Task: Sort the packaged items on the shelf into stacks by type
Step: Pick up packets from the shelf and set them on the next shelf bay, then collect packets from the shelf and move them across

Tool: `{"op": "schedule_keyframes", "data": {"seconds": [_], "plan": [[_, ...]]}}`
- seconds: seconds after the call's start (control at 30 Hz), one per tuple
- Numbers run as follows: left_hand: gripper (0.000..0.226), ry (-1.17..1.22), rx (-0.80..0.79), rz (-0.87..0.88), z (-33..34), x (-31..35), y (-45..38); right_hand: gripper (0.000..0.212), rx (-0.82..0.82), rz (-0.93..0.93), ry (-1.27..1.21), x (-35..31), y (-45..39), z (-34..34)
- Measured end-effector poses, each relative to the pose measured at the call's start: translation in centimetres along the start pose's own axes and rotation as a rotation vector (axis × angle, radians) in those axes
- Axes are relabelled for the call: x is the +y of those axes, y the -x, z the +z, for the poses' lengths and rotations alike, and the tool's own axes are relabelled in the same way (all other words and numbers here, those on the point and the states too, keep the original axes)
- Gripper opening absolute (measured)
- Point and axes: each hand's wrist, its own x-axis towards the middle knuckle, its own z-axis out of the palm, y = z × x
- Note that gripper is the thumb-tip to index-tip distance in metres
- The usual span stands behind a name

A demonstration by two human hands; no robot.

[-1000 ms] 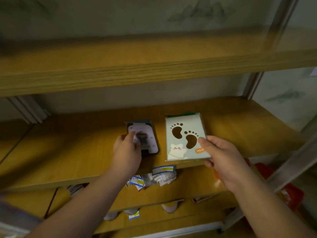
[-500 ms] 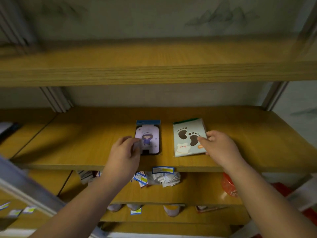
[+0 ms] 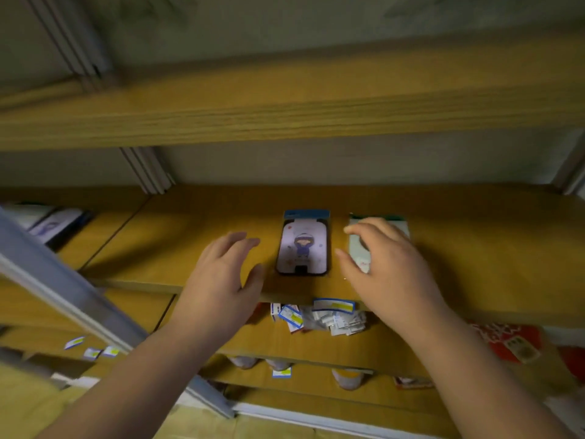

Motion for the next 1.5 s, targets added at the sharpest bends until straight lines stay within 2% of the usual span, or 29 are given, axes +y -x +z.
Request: {"op": "schedule_keyframes", "data": {"seconds": [0.2,0.43,0.57,0.7,0.93,1.2,1.5], "plan": [[0.052,-0.106,0.057,-0.005,-4.5,-4.6,3.0,0.042,-0.112,-0.102,-0.047,-7.1,0.2,3.5],[0.052,-0.117,0.166,-0.057,-11.0,-13.4,7.7,0.047,-0.206,-0.232,-0.053,-17.6,-0.1,8.3],[0.051,-0.115,0.209,-0.067,-15.3,-20.4,11.5,0.047,-0.247,-0.322,-0.081,-25.8,0.5,12.0],[0.055,-0.098,0.264,-0.164,-19.2,-28.8,14.8,0.042,-0.266,-0.371,-0.122,-34.5,1.5,16.2],[0.061,-0.091,0.232,-0.282,-24.5,-40.8,18.2,0.044,-0.303,-0.394,-0.112,-46.0,1.2,24.0],[0.060,-0.061,0.227,-0.295,-26.6,-49.9,16.7,0.042,-0.341,-0.422,-0.125,-52.8,-1.8,31.7],[0.056,-0.084,0.196,-0.339,-28.3,-59.4,9.5,0.040,-0.304,-0.403,-0.180,-58.2,-10.0,41.0]]}}
